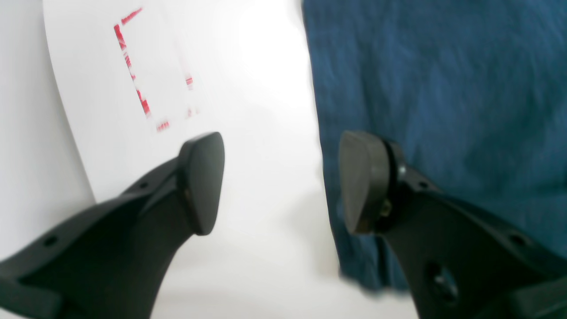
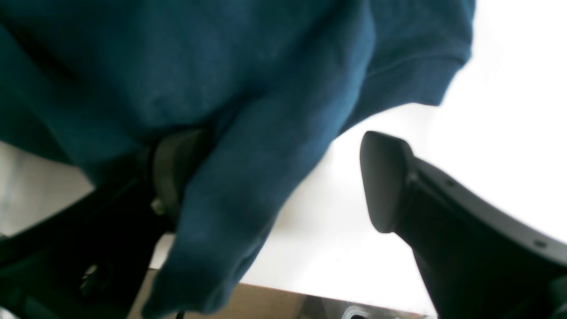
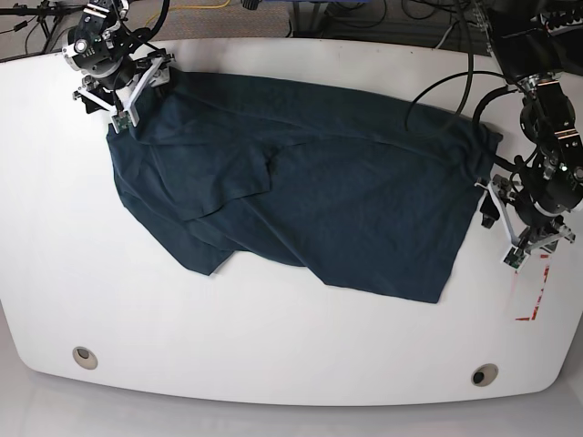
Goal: Fold the T-shirt properly
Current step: 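Move the left gripper down the shirt side and grasp the fabric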
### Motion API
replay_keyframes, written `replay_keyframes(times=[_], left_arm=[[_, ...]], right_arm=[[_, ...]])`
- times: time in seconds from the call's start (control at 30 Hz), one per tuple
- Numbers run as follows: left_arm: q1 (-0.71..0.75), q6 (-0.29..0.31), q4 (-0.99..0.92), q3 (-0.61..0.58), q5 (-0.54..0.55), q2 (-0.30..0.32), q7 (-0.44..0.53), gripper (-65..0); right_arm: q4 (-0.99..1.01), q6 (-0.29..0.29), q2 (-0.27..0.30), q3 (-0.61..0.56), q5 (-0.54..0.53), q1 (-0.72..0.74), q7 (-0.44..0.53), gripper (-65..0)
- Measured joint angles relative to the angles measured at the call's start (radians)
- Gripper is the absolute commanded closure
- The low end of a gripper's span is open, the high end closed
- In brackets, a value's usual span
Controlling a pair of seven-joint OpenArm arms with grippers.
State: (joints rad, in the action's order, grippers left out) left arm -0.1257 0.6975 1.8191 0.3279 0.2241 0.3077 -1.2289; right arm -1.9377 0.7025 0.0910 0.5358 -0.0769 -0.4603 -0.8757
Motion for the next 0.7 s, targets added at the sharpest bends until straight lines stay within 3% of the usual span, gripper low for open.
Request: replay_keyframes(times=[0.17, 0.33, 0.47, 0.7], left_arm=[[0.079, -0.001, 0.048, 0.012, -0.016, -0.009, -0.083, -38.5], [0.169, 0.0, 0.052, 0.057, -0.001, -0.065, -0.087, -38.5], [0.214, 0.001, 0.033, 0.111, -0.01, -0.082, -0.05, -38.5], [0.22, 0.0, -0.119, 0.102, -0.015, -0.091, 0.026, -38.5]], right_arm=[[-0.02, -0.002, -0.006, 0.0, -0.002, 0.001, 0.001, -49.9], [-0.021, -0.001, -0.008, -0.001, -0.004, 0.005, 0.0, -49.9], [-0.02, -0.001, -0.007, 0.0, -0.003, 0.014, 0.0, -49.9], [-0.019, -0.002, -0.011, -0.001, -0.005, 0.02, 0.001, -49.9]])
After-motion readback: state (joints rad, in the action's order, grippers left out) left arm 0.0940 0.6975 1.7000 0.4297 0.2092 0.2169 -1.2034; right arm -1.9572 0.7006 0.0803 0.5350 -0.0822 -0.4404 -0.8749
